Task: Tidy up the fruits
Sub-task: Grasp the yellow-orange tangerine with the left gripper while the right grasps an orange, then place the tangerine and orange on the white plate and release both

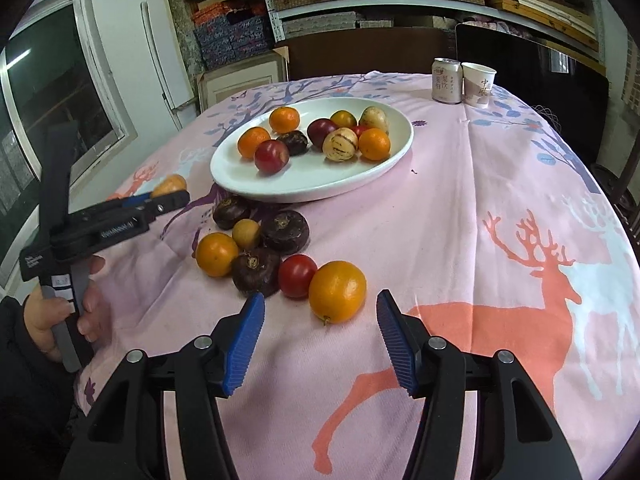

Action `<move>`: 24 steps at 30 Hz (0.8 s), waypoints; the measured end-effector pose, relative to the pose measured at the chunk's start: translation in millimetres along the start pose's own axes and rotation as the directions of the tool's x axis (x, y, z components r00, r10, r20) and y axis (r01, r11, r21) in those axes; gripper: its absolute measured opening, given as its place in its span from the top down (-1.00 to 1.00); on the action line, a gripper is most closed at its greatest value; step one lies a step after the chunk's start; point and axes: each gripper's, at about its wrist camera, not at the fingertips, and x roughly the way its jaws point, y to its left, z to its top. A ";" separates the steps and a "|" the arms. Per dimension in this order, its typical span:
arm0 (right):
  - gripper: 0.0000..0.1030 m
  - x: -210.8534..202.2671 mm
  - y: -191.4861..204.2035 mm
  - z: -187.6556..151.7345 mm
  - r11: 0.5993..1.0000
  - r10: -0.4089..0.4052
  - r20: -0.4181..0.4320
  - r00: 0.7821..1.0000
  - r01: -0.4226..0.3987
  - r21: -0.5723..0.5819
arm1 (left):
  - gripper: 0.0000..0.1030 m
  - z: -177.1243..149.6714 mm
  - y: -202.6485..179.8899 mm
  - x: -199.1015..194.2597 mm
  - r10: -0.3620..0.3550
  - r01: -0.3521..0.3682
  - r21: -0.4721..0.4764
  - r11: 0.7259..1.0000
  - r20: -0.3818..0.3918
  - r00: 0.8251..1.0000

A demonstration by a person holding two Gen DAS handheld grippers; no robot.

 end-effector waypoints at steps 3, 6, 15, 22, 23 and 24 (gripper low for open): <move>-0.13 11.0 4.4 5.0 0.998 -0.056 -0.010 0.998 0.056 -0.009 | 0.19 -0.4 2.6 -7.7 -0.009 0.009 -0.017 1.000 0.031 0.999; -0.04 20.4 0.9 9.0 0.998 -0.069 -0.019 0.997 0.069 0.014 | 0.19 -1.0 2.4 -8.1 -0.012 0.012 -0.014 1.000 0.027 1.000; 0.28 18.9 -6.3 -1.0 0.999 -0.037 0.004 0.999 0.036 0.034 | 0.19 -1.4 7.0 -6.3 -0.014 0.015 -0.032 0.999 0.024 1.000; 0.28 -7.8 -8.0 -0.2 0.998 -0.041 0.067 0.997 0.039 0.041 | 0.19 -1.9 4.9 -7.4 -0.004 0.004 -0.025 1.000 0.028 1.000; 0.28 -12.7 -8.6 1.0 0.998 -0.040 0.080 0.996 0.037 0.042 | 0.19 -1.7 3.8 -8.6 -0.001 0.002 -0.020 1.000 0.032 0.999; 0.28 -18.6 -9.0 4.1 0.999 -0.039 0.095 0.995 0.035 0.041 | 0.19 -1.5 2.0 -10.4 0.001 0.000 -0.012 1.000 0.037 0.999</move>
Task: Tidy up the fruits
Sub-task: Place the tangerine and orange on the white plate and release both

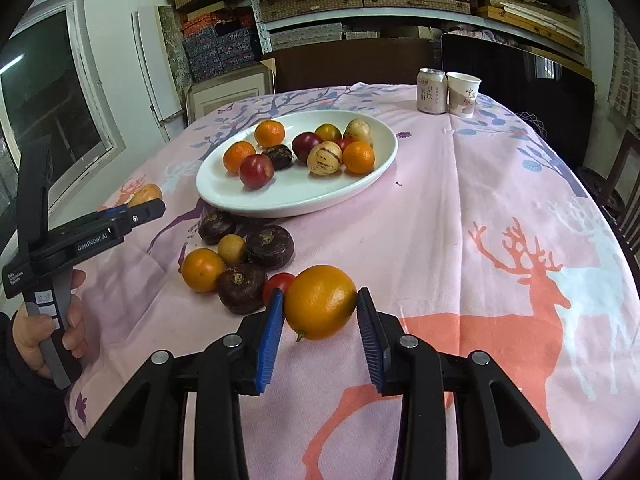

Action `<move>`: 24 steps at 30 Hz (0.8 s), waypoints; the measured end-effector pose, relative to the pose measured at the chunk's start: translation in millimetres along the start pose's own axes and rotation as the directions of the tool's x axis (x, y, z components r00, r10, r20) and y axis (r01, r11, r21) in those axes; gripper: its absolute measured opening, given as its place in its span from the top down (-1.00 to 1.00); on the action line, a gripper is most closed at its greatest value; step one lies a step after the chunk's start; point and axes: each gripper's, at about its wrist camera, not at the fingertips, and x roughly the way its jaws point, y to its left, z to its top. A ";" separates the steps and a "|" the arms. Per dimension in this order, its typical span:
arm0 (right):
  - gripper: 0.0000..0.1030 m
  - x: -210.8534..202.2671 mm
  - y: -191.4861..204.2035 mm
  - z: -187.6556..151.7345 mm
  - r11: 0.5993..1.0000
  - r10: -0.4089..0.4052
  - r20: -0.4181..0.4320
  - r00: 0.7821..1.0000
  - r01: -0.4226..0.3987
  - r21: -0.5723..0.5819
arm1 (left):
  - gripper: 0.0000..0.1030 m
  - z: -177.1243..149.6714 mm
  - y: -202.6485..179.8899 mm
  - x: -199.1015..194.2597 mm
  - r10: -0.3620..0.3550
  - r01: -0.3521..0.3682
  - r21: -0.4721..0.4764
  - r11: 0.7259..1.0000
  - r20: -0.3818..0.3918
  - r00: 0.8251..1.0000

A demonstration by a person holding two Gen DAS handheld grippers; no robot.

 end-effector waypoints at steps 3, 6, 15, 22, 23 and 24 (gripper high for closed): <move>0.28 -14.9 -0.7 17.4 1.000 0.011 0.051 0.999 -0.010 -0.021 | 0.19 2.6 -7.0 -4.7 0.004 -0.004 0.032 0.999 -0.001 1.000; 0.28 -28.7 -2.9 46.1 0.999 0.016 0.107 0.994 -0.012 -0.044 | 0.19 15.5 -12.3 -8.9 -0.016 0.016 0.023 1.000 -0.013 1.000; 0.28 -3.4 -8.5 143.3 0.998 0.024 0.186 0.982 -0.014 -0.057 | 0.19 98.4 -41.1 4.6 -0.014 0.012 0.059 0.998 0.031 0.999; 0.28 64.0 -10.5 163.9 0.999 0.024 0.128 0.991 -0.019 -0.043 | 0.19 128.4 -38.2 76.6 -0.003 0.003 0.005 1.000 -0.051 0.999; 0.27 71.2 -11.6 164.1 0.999 0.021 0.122 0.992 -0.016 -0.039 | 0.19 128.9 -36.9 86.7 0.005 -0.005 0.001 1.000 -0.064 0.998; 0.27 77.3 -13.3 164.1 0.999 0.020 0.116 0.993 -0.016 -0.034 | 0.19 128.6 -35.6 94.0 0.012 -0.012 -0.002 1.000 -0.072 0.997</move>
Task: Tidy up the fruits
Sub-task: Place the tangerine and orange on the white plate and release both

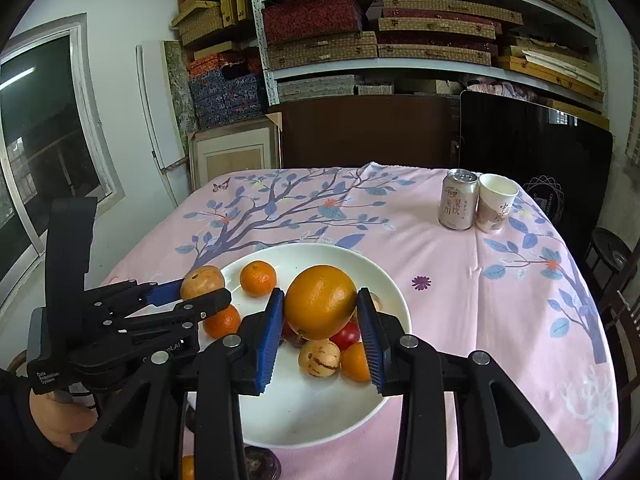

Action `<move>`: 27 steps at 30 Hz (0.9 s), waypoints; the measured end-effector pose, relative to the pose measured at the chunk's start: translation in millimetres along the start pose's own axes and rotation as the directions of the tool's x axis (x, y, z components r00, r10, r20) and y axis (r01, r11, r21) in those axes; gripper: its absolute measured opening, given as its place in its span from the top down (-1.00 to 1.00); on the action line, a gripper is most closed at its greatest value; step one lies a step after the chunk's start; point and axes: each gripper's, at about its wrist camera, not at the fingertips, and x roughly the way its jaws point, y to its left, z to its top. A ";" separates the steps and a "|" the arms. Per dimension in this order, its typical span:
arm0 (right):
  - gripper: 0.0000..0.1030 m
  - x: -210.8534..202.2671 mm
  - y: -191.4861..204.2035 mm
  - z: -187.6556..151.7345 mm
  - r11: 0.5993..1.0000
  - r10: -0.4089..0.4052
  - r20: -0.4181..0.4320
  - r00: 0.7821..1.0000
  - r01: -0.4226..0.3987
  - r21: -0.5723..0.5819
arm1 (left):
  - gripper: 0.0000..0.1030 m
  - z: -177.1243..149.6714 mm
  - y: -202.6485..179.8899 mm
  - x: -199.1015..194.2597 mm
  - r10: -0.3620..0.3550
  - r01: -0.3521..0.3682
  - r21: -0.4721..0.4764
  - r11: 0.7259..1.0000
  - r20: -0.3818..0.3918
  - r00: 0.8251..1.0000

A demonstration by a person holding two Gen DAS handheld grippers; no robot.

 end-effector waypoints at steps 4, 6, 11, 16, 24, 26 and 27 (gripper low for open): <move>0.27 28.8 -7.1 -0.2 1.000 -0.009 -0.031 0.999 0.009 0.021 | 0.19 1.0 2.8 25.9 0.028 -0.027 0.012 1.000 -0.030 0.999; 0.27 41.5 -7.9 -1.2 1.000 -0.007 -0.049 0.999 0.008 0.030 | 0.18 2.4 3.8 35.9 0.036 -0.036 0.011 0.999 -0.044 0.998; 0.22 62.0 -3.2 -2.5 1.000 -0.014 -0.075 0.997 0.015 0.018 | -0.03 5.8 10.4 47.7 0.041 -0.041 -0.009 0.999 -0.052 0.998; -0.01 47.8 -3.7 -0.4 1.000 -0.018 -0.046 0.999 0.019 0.017 | -0.50 10.1 15.3 29.8 0.048 -0.048 -0.024 0.999 -0.001 0.999; -0.02 -10.3 -4.5 -26.1 0.999 0.003 -0.040 0.999 -0.001 0.047 | -0.51 -13.9 29.0 -17.3 0.011 -0.011 -0.063 0.998 0.007 1.000; -0.06 -27.5 1.3 -41.4 0.999 -0.009 -0.048 0.999 0.011 0.042 | -0.51 -30.6 26.5 -33.1 -0.003 0.003 -0.042 0.999 0.000 1.000; -0.08 -36.1 3.9 -50.3 0.999 -0.010 -0.052 0.999 0.012 0.045 | -0.51 -39.8 23.7 -40.4 0.001 -0.001 -0.023 1.000 0.001 1.000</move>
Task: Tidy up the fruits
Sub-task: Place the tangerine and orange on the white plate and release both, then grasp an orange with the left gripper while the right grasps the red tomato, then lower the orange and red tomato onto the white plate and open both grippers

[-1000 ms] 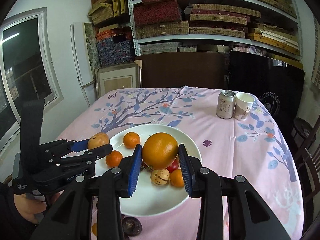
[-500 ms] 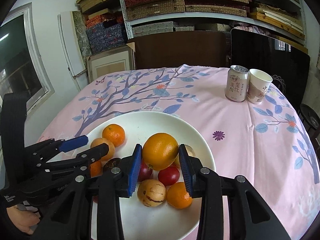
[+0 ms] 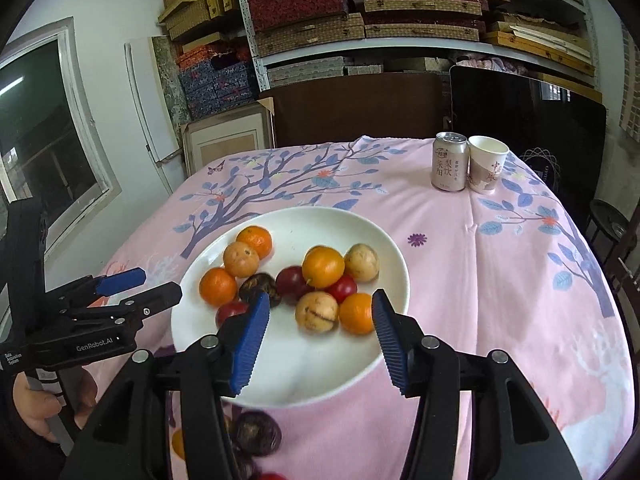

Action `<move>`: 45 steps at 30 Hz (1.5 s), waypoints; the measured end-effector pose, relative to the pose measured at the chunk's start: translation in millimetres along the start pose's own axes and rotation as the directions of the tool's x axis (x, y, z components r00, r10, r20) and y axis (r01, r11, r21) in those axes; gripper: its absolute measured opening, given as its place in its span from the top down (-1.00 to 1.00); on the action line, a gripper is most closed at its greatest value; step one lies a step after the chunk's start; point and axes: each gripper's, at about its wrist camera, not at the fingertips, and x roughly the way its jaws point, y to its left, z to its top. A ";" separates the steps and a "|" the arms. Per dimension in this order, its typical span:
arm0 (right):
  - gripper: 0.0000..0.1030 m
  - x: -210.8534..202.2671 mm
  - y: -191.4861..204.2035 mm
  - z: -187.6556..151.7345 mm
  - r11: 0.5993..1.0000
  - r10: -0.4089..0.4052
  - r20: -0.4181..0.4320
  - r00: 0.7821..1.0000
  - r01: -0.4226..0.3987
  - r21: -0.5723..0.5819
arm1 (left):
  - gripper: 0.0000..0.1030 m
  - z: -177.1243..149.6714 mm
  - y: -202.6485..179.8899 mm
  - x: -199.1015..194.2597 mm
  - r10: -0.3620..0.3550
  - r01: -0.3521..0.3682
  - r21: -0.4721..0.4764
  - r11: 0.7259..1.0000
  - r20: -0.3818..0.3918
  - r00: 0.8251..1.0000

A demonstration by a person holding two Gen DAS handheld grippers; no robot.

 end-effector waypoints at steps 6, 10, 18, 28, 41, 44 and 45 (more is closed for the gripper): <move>-0.29 -50.0 11.5 -64.6 0.999 0.017 0.025 1.000 -0.017 0.031 | -0.72 -65.8 -22.4 -43.8 0.008 -0.008 0.127 0.992 0.001 1.000; -0.40 -76.2 19.3 -96.8 0.999 0.022 0.053 0.998 -0.024 0.030 | -0.72 -95.0 -37.8 -47.0 0.029 -0.023 0.176 0.984 -0.035 0.999; -0.40 -95.9 14.5 -109.1 0.999 0.025 0.055 0.998 -0.027 0.036 | -0.69 -113.5 -61.4 -27.7 0.078 -0.059 0.241 0.969 -0.072 0.994; -0.40 -81.8 6.1 -117.6 0.999 0.005 0.002 1.000 -0.005 0.050 | 0.29 -118.4 -68.1 -15.8 -0.018 0.055 0.256 0.965 -0.146 0.989; -0.06 -15.2 28.7 -109.9 0.999 -0.043 -0.160 0.986 0.039 -0.031 | 0.29 -111.3 -28.5 -58.7 -0.075 0.069 0.069 0.995 0.082 0.994; 0.08 -2.1 29.9 -109.4 0.999 -0.045 -0.191 0.981 0.042 -0.023 | 0.29 -111.5 -26.7 -57.7 -0.078 0.073 0.061 0.995 0.077 0.994; 0.25 2.0 30.1 -109.8 0.999 -0.044 -0.203 0.978 0.040 -0.022 | 0.29 -111.8 -25.5 -57.2 -0.079 0.075 0.055 0.996 0.074 0.994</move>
